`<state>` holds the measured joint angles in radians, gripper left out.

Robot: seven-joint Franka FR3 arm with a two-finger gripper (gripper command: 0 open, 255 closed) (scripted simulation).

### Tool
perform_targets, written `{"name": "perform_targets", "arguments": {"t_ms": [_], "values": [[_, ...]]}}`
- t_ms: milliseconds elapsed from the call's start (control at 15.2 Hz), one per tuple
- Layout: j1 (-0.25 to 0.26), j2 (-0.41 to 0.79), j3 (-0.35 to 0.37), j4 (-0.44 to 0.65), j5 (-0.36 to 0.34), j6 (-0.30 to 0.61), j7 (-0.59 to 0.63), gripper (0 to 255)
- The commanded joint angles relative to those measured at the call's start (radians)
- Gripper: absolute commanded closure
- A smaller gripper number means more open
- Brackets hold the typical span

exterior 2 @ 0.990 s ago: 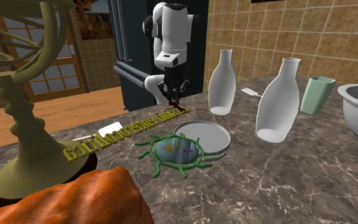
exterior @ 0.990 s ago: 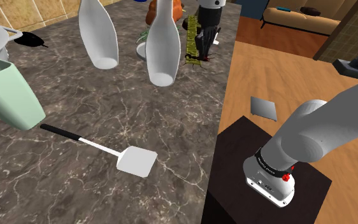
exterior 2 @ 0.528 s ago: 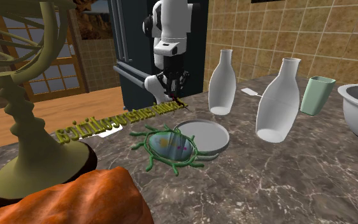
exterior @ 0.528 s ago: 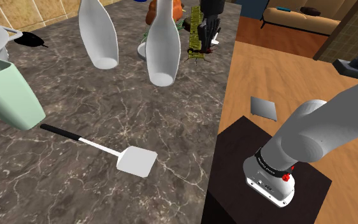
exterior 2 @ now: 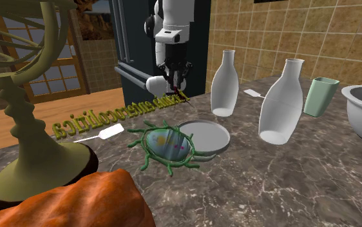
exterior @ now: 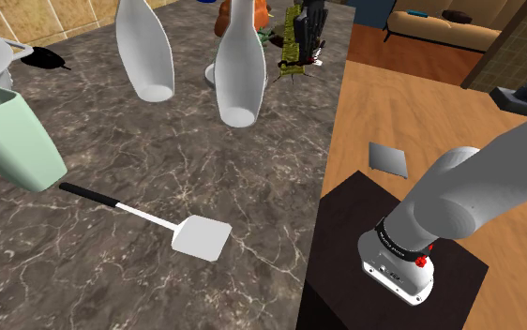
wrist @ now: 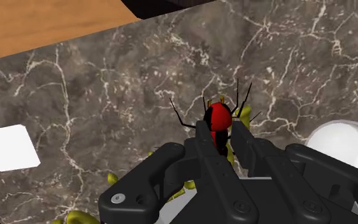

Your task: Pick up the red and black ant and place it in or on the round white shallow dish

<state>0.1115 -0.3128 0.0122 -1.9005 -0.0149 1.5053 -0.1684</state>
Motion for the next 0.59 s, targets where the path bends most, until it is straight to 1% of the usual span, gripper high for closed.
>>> {"name": "perform_targets", "arguments": {"t_ms": [0, 264, 528], "values": [[0.002, 0.04, 0.004, 0.056, 0.001, -0.016, 0.006, 255], [0.013, 0.201, 0.023, 0.239, 0.003, -0.039, 0.036, 255], [0.027, 0.377, 0.039, 0.464, -0.002, -0.088, 0.065, 255]]}}
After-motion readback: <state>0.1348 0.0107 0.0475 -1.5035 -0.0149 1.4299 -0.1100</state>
